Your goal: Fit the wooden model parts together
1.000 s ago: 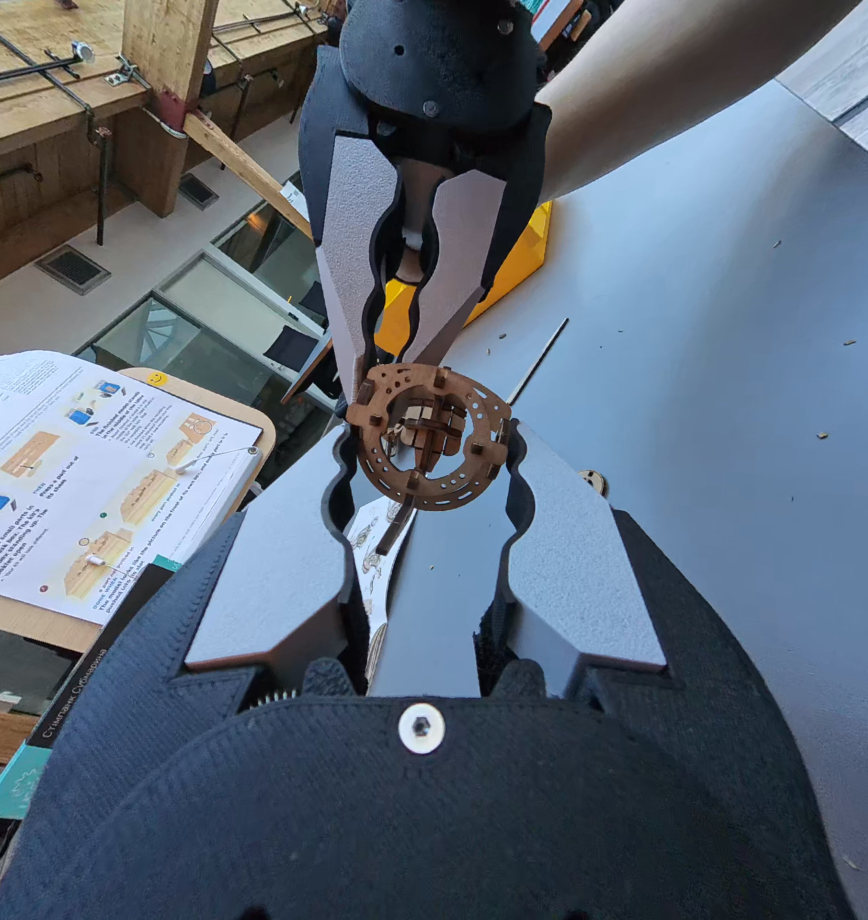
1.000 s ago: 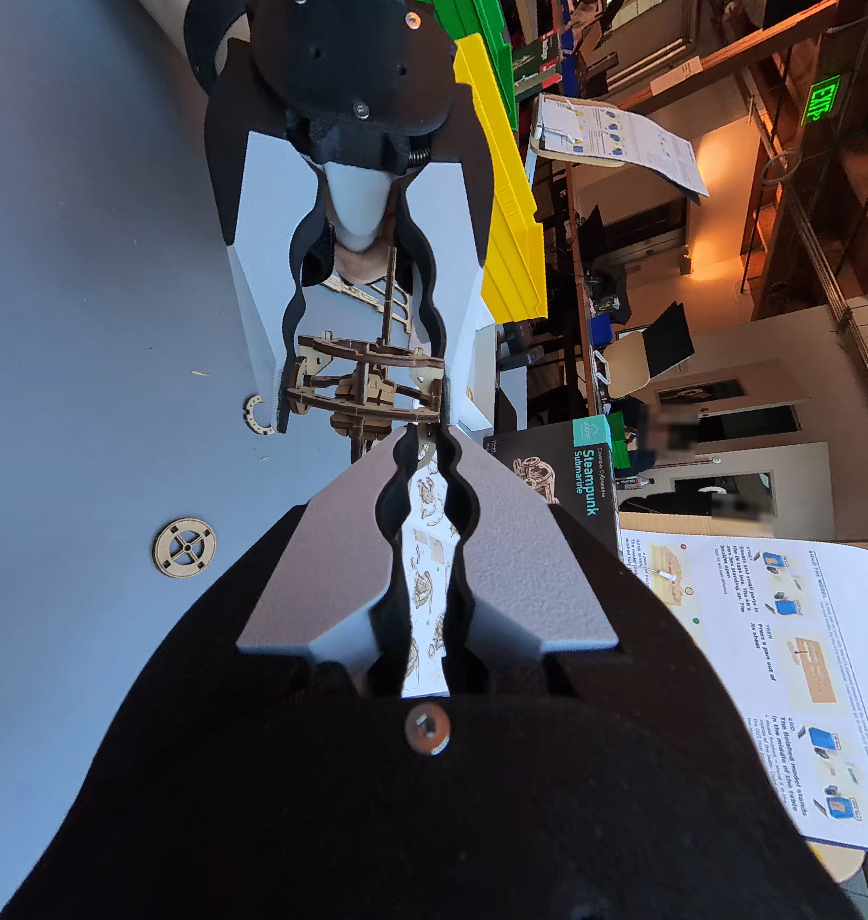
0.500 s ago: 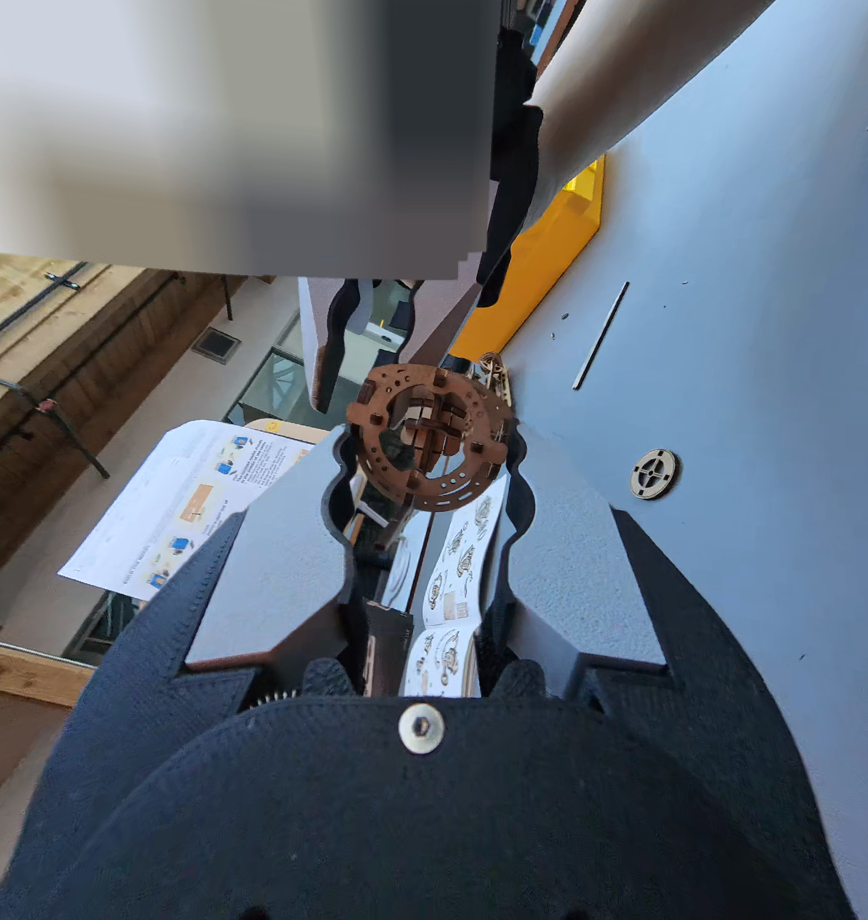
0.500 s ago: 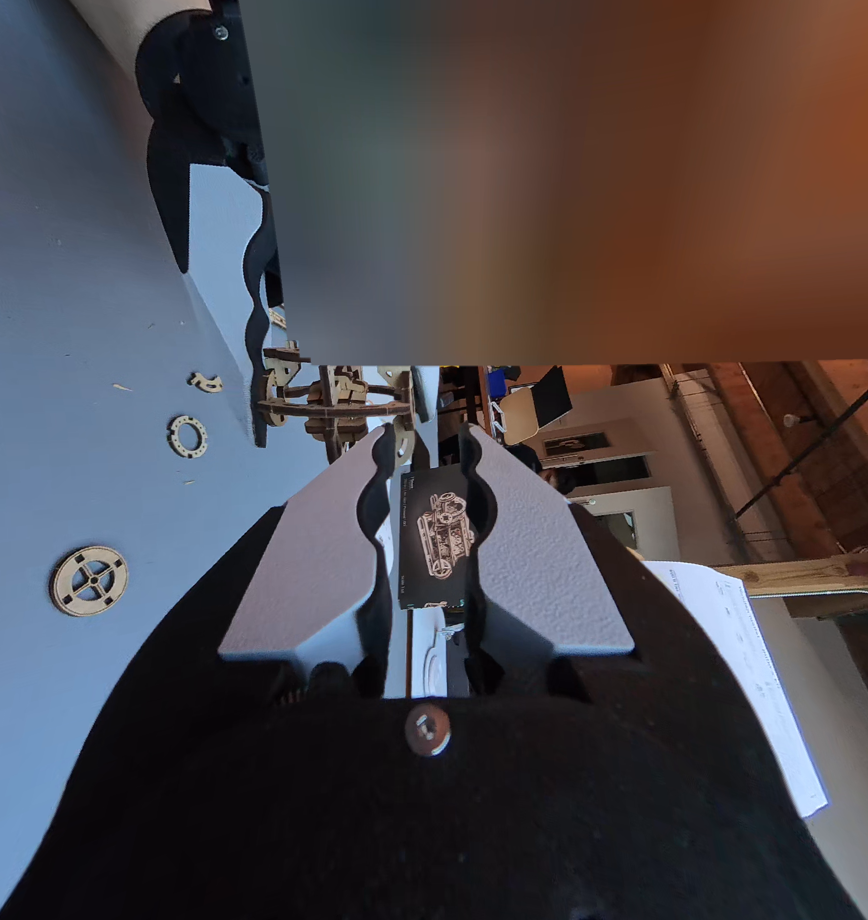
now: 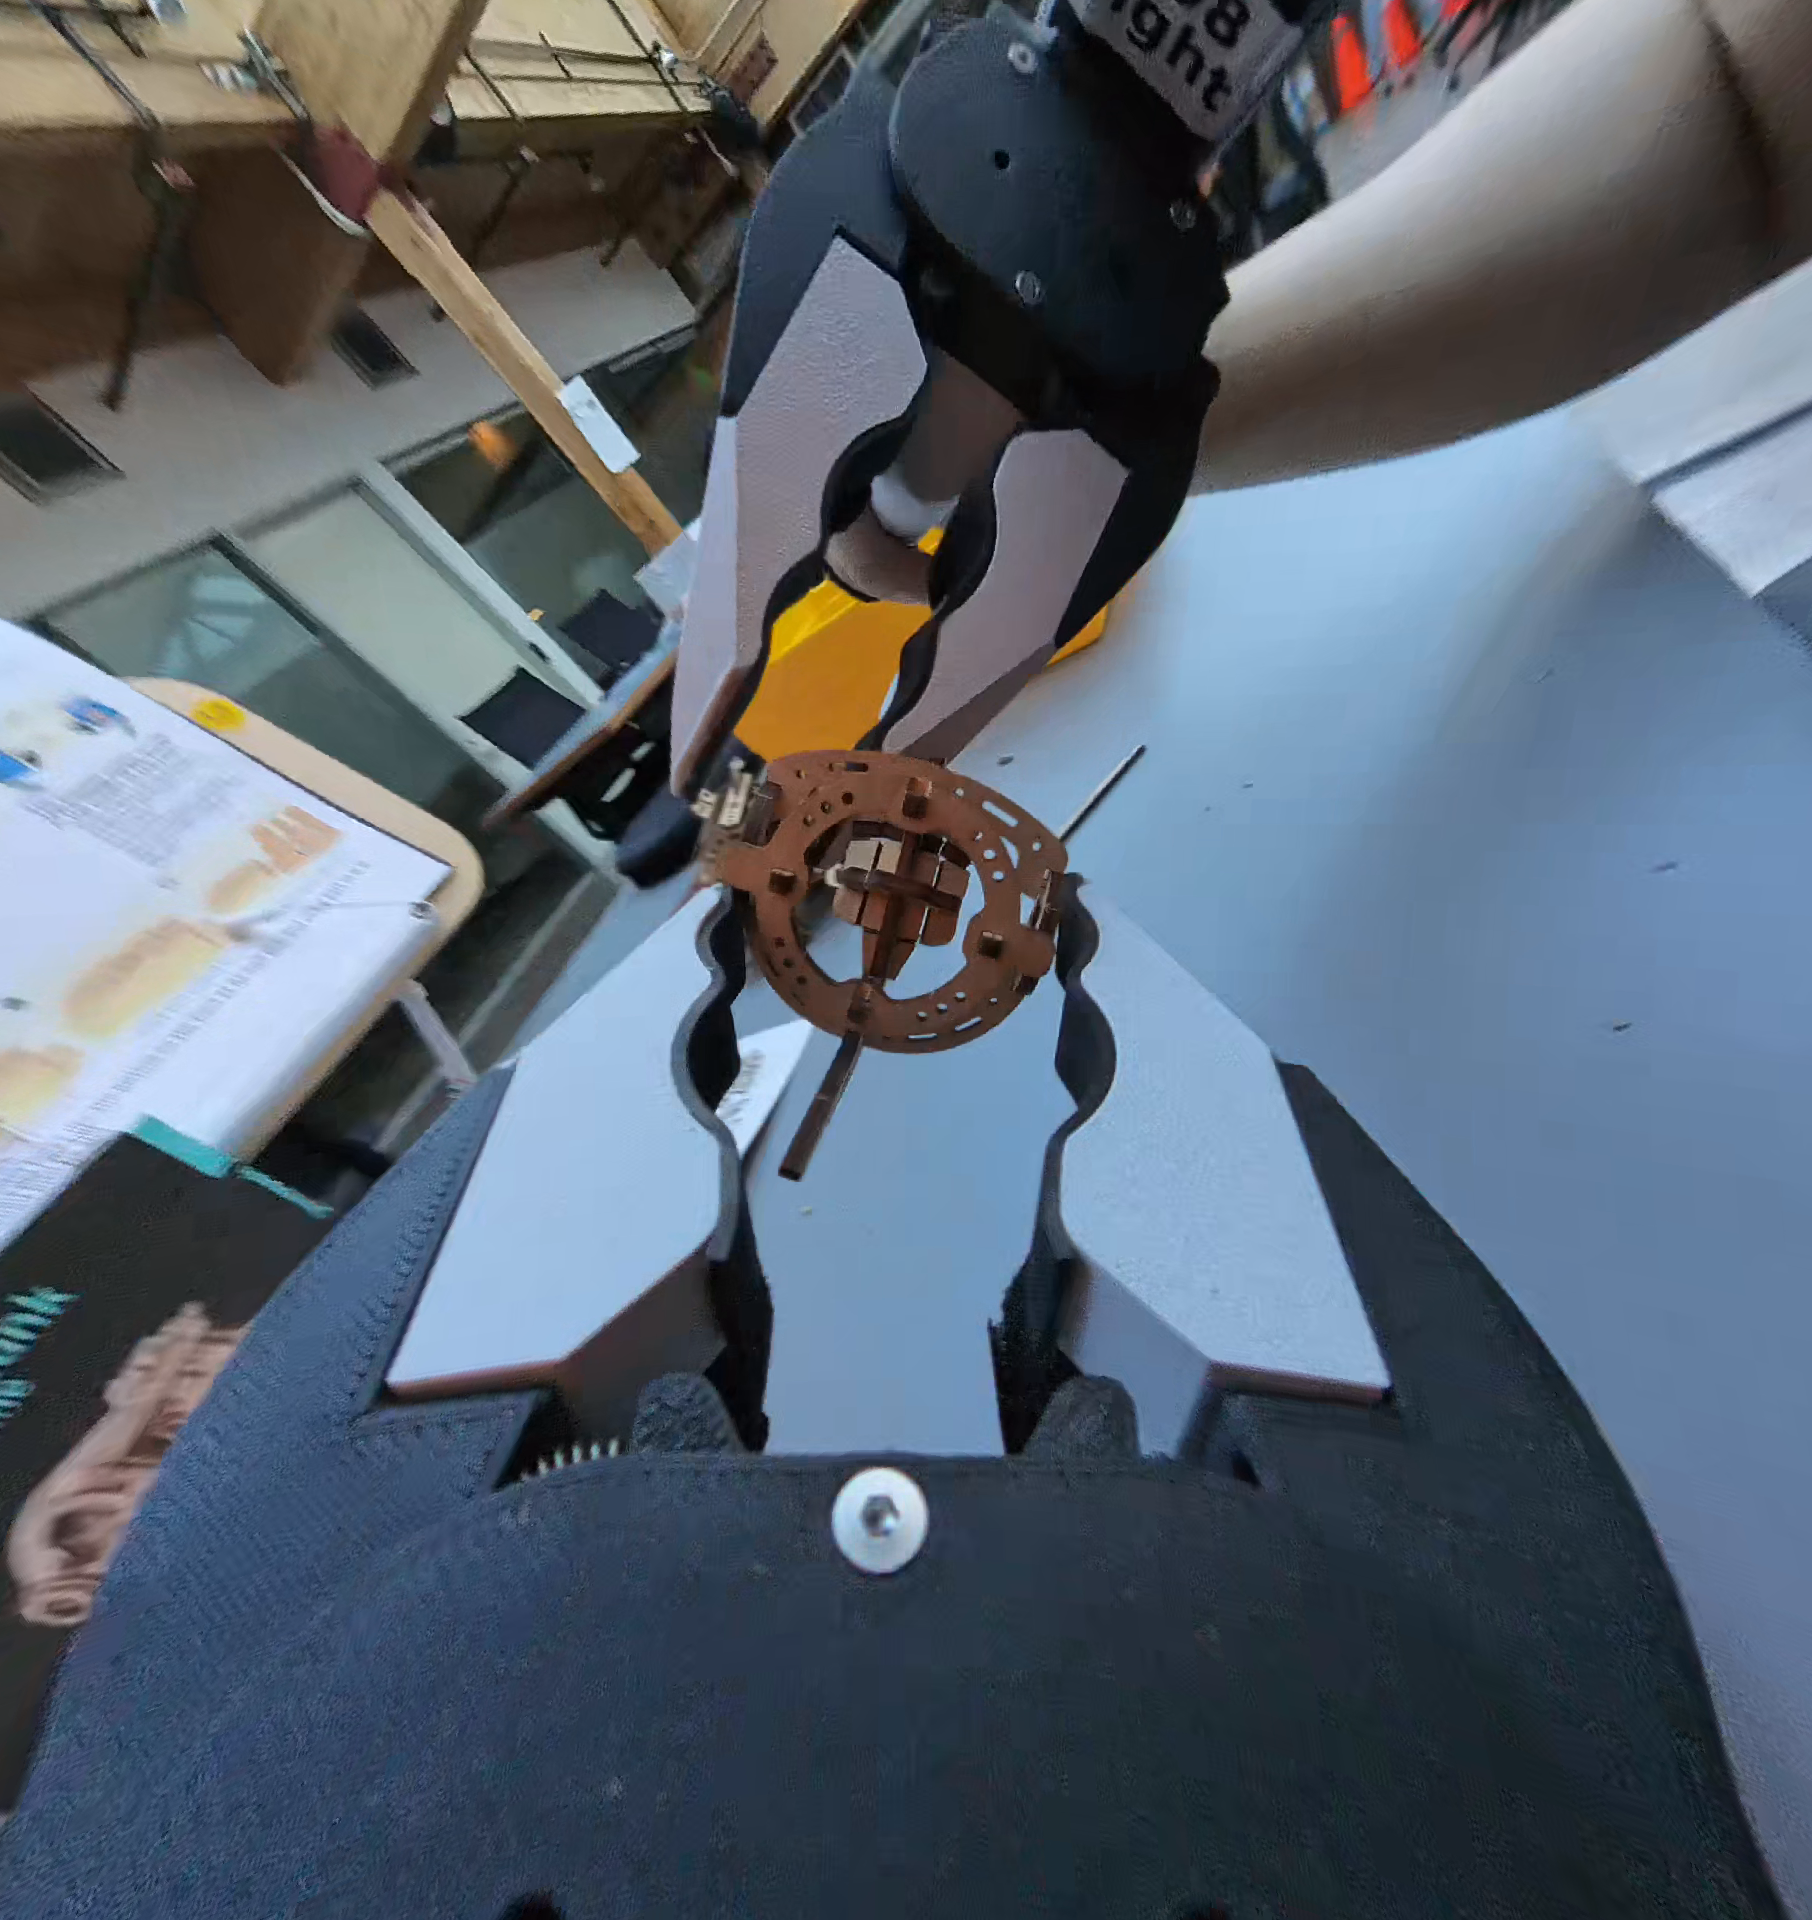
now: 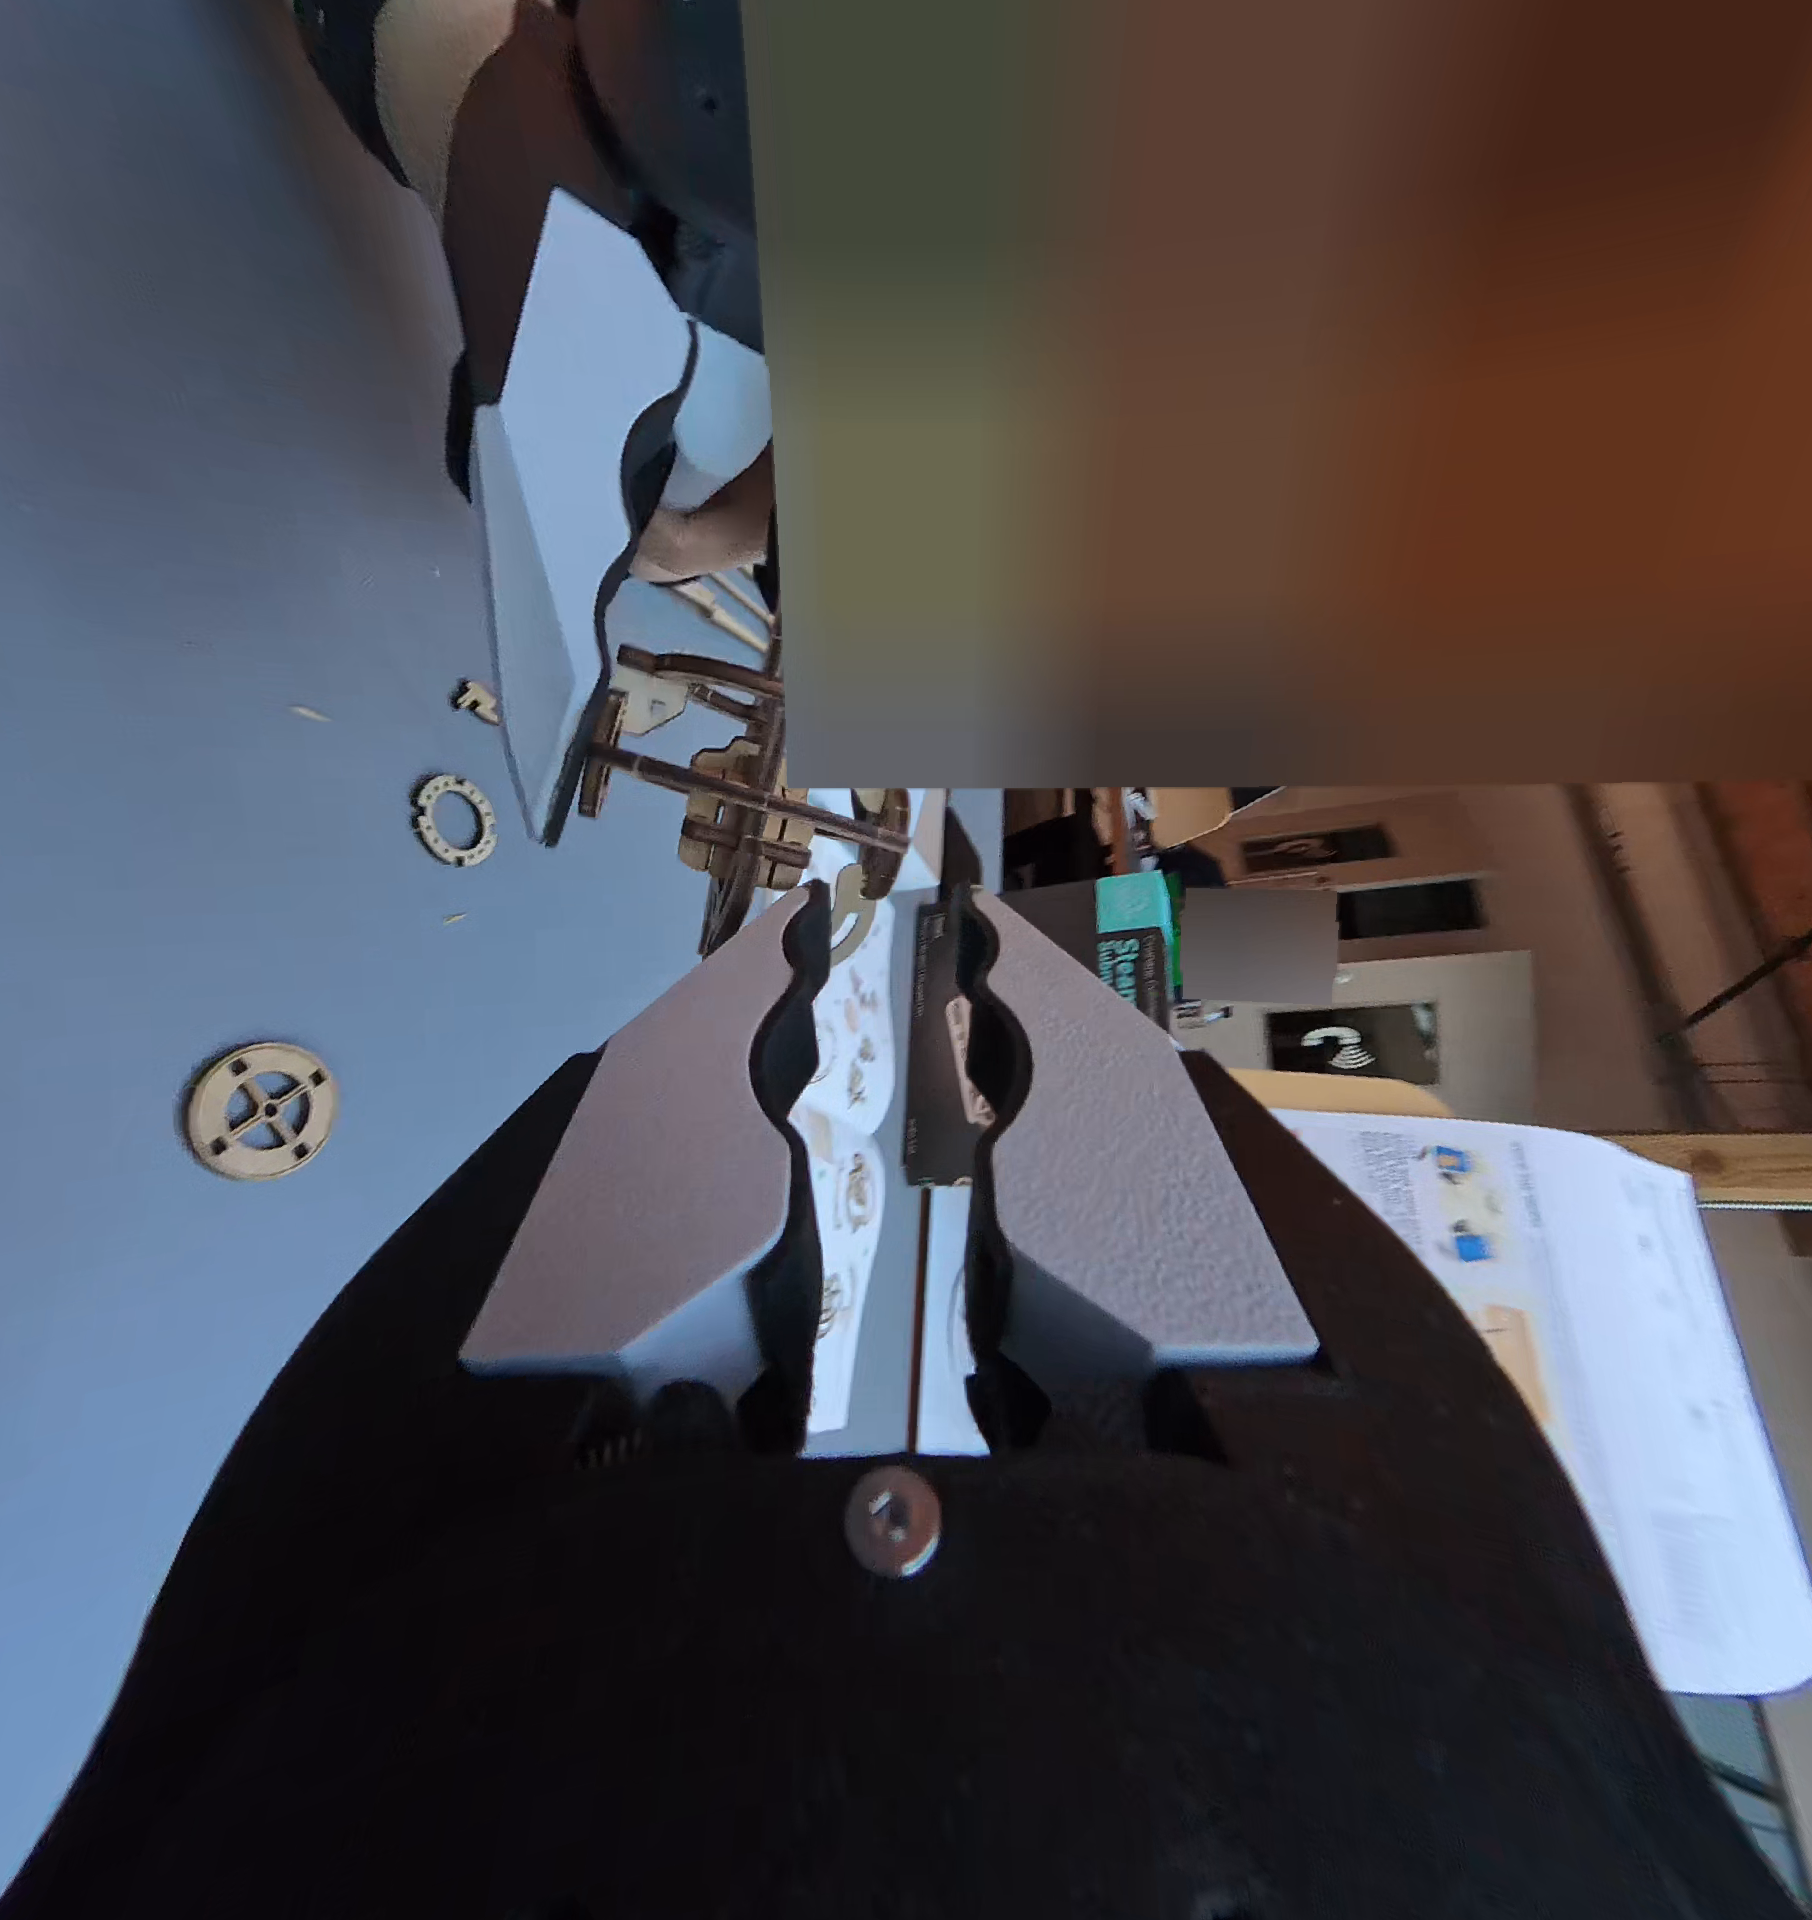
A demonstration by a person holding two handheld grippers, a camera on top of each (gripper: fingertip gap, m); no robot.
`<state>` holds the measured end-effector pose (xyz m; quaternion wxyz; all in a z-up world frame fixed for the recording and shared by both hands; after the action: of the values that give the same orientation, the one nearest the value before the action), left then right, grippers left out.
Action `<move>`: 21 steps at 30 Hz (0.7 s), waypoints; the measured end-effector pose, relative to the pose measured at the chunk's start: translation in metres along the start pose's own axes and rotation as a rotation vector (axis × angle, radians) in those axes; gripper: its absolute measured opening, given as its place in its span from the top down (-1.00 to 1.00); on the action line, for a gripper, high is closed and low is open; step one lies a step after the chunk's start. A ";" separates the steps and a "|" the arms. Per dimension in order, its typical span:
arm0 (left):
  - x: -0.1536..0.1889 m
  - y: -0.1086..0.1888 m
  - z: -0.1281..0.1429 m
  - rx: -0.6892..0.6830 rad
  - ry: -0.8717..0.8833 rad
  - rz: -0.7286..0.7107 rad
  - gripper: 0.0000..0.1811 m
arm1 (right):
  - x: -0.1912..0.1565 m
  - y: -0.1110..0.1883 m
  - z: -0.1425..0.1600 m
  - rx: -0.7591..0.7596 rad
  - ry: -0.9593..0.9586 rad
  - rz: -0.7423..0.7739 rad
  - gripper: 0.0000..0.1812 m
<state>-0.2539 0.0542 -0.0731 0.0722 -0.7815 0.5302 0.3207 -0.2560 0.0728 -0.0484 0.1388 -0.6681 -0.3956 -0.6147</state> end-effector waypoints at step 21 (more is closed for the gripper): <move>-0.019 -0.015 0.041 0.099 1.385 0.771 0.36 | -0.032 0.002 0.047 0.062 -0.434 -0.151 0.77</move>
<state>-0.2631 0.0940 -0.0972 -0.3556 -0.5604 0.7014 -0.2601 -0.2192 0.0912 -0.0870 0.0247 -0.7484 -0.4838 -0.4530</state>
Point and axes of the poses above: each gripper's, where its closed fingertips meet, y back along the fingers, z out of its underside, x = y × z across the jaws, the point moved 1 cm from there along y, back along the fingers, and after that the axes turned 13 degrees about -x, right-handed, at the moved point
